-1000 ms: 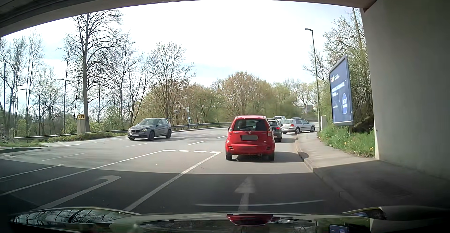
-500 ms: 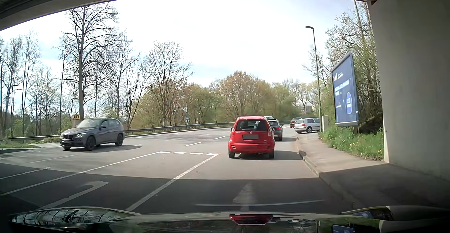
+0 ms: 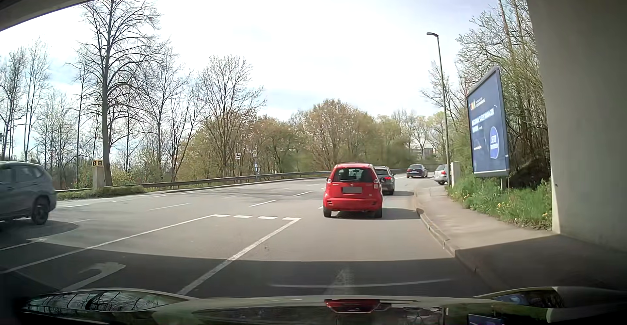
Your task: Follow the waypoints while adhering to traffic rules and regulations
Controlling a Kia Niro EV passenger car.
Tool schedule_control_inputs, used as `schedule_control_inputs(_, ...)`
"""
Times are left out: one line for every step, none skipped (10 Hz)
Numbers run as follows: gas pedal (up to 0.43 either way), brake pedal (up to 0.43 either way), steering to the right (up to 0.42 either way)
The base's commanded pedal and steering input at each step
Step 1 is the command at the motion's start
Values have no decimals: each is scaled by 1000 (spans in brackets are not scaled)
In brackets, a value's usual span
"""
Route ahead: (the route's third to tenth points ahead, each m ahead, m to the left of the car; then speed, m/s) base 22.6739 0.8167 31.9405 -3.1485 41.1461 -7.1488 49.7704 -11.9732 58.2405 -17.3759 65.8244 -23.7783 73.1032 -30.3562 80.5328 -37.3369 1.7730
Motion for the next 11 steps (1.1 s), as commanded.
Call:
schedule_control_inputs(0, 0, 36)
schedule_control_inputs(0, 0, 38)
schedule_control_inputs(0, 0, 40)
schedule_control_inputs(0, 0, 40)
schedule_control_inputs(0, 0, 43)
schedule_control_inputs(0, 0, 44)
schedule_control_inputs(0, 0, 45)
schedule_control_inputs(0, 0, 46)
schedule_control_inputs(0, 0, 48)
schedule_control_inputs(0, 0, 50)
schedule_control_inputs(0, 0, 52)
